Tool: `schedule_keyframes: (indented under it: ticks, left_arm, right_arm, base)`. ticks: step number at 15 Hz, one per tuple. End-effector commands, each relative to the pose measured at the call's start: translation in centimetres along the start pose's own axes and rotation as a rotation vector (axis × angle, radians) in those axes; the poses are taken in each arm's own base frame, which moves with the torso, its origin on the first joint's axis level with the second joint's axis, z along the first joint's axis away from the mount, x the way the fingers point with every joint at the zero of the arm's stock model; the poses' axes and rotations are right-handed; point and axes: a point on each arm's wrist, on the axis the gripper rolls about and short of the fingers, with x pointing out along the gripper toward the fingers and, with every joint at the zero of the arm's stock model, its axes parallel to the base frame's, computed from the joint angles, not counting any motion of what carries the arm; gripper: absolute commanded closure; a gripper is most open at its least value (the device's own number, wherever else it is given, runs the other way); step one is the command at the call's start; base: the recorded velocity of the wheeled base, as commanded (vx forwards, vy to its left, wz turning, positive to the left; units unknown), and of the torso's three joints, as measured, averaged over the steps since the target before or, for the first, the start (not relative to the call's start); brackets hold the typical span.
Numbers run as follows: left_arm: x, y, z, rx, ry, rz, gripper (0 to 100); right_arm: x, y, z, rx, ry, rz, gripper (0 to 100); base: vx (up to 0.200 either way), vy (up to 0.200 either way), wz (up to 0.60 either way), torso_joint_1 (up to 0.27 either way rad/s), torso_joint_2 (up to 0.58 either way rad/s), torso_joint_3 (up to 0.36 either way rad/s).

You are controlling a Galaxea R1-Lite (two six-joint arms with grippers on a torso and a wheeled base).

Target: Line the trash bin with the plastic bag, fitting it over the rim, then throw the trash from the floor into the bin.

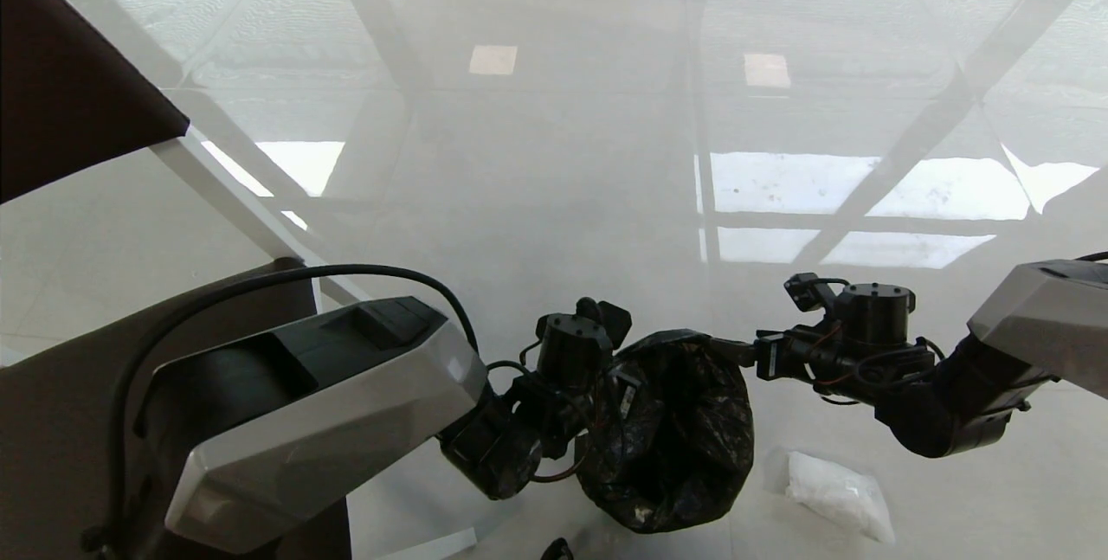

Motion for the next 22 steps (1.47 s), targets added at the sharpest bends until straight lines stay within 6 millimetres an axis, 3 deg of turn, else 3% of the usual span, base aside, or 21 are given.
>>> schedule_keyframes:
  ticks: [1, 5, 13, 16, 17, 22]
  left_arm:
    - [0.1, 0.3, 0.1, -0.003, -0.004, 0.007, 100]
    - [-0.1, 0.3, 0.6, -0.001, -0.012, 0.015, 100]
    - [2.0, 1.8, 0.1, -0.015, -0.027, 0.084, 100]
    - [2.0, 1.9, 0.1, -0.015, -0.027, 0.085, 100]
    - [2.0, 1.9, 0.3, -0.016, -0.033, 0.086, 100]
    - [1.8, 1.9, 0.5, -0.015, -0.036, 0.086, 100]
  right_arm:
    - [0.1, 0.0, -0.1, 0.001, 0.003, 0.001, 0]
    - [0.1, 0.0, -0.1, 0.001, 0.003, 0.001, 0]
    - [0.2, 0.1, -0.2, -0.001, 0.006, 0.005, 0]
    - [0.9, 0.0, -0.6, -0.002, 0.008, 0.008, 0]
    - [2.0, -0.3, -1.0, -0.005, 0.006, -0.016, 0]
    - [2.7, 1.6, -0.4, -0.028, -0.017, 0.015, 0]
  base:
    - [0.0, 0.0, 0.0, 0.0, 0.0, 0.0]
    - [0.0, 0.0, 0.0, 0.0, 0.0, 0.0]
    - [0.0, 0.0, 0.0, 0.0, 0.0, 0.0]
    - [0.0, 0.0, 0.0, 0.0, 0.0, 0.0]
    - [0.0, 0.0, 0.0, 0.0, 0.0, 0.0]
    - [0.0, 0.0, 0.0, 0.0, 0.0, 0.0]
